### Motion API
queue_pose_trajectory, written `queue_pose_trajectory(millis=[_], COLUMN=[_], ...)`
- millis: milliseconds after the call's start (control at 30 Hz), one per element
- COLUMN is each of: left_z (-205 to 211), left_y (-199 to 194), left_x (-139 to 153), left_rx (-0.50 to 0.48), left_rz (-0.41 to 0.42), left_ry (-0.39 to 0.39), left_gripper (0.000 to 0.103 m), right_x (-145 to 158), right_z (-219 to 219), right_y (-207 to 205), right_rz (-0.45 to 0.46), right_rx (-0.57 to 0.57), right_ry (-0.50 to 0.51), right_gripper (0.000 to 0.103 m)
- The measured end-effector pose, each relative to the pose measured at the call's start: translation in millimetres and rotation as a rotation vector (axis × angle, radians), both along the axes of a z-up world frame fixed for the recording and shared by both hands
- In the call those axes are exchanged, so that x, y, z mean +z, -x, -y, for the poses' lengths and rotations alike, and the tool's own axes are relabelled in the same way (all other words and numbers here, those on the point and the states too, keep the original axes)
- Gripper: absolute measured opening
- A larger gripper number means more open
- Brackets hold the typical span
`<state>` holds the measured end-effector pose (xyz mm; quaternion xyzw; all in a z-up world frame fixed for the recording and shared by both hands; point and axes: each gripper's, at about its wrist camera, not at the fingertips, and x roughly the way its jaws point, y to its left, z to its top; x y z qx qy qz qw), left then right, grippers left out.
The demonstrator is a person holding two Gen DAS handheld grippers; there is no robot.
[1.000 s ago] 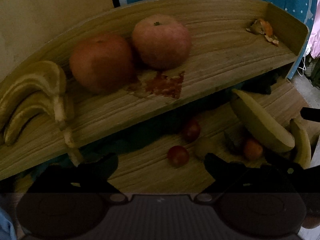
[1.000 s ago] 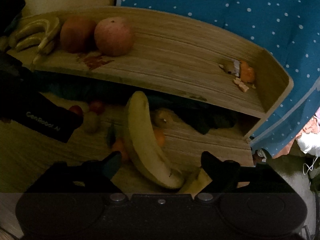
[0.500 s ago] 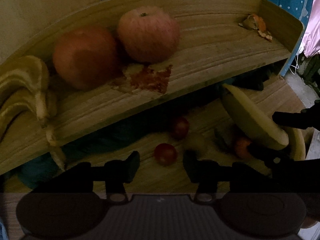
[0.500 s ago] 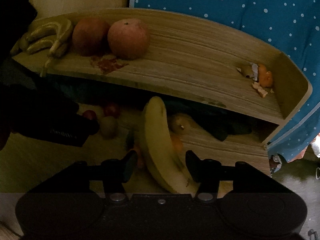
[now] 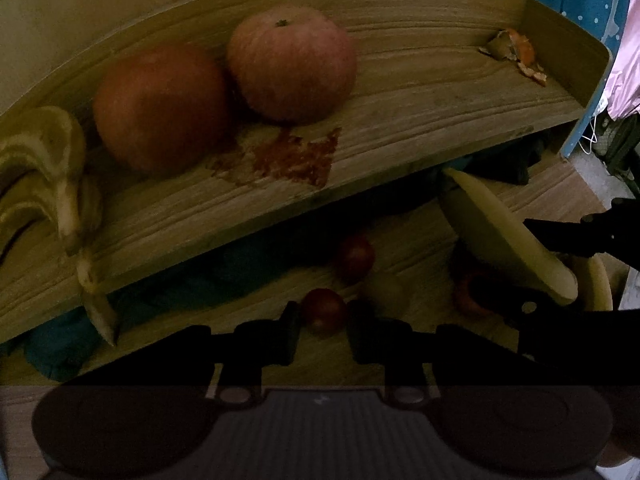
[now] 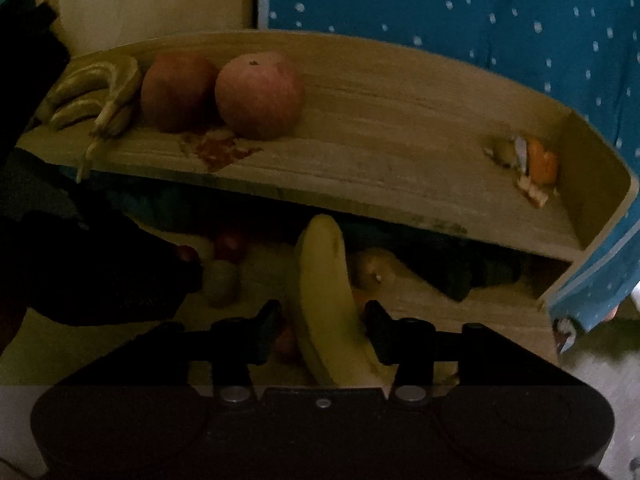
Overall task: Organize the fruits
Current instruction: 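Close the right tool on the banana while the left tool grasps the small red fruit, then carry the banana and the small red fruit over the tray beside the apples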
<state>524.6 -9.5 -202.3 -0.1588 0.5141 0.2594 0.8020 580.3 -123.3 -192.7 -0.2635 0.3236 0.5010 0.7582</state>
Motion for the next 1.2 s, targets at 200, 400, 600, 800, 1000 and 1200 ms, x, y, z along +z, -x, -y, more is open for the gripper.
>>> queue_pose_trajectory(millis=[200,400,600,800,1000,1200], left_z=[7,13,12,16,21,34], left_y=[7,17,32,54,81,99], left_x=[0,7,22,44,65,82], left_rx=[0.015,0.006,0.003,-0.014,-0.04,-0.09], left_rz=[0.007,0.021,0.056,0.1,0.132,0.169], left_ry=[0.014,0.022,0.031,0.018,0.01,0.006], left_gripper=[0.027,0.027,0.027,0.027,0.027,0.027], right_x=[-3,2,20,41,65,86], right_z=[-4,4,16,28,44,70], right_y=[6,14,26,48,73,101], right_rz=[0.052,0.058,0.041,0.054,0.078,0.12], right_rx=[0.033,-0.002,-0.039,-0.077,-0.126,-0.195], right_ry=[0.006,-0.026,-0.098,-0.16,-0.201,-0.213], right_gripper=[0.041,0.038,0.035,0.035,0.035,0.035])
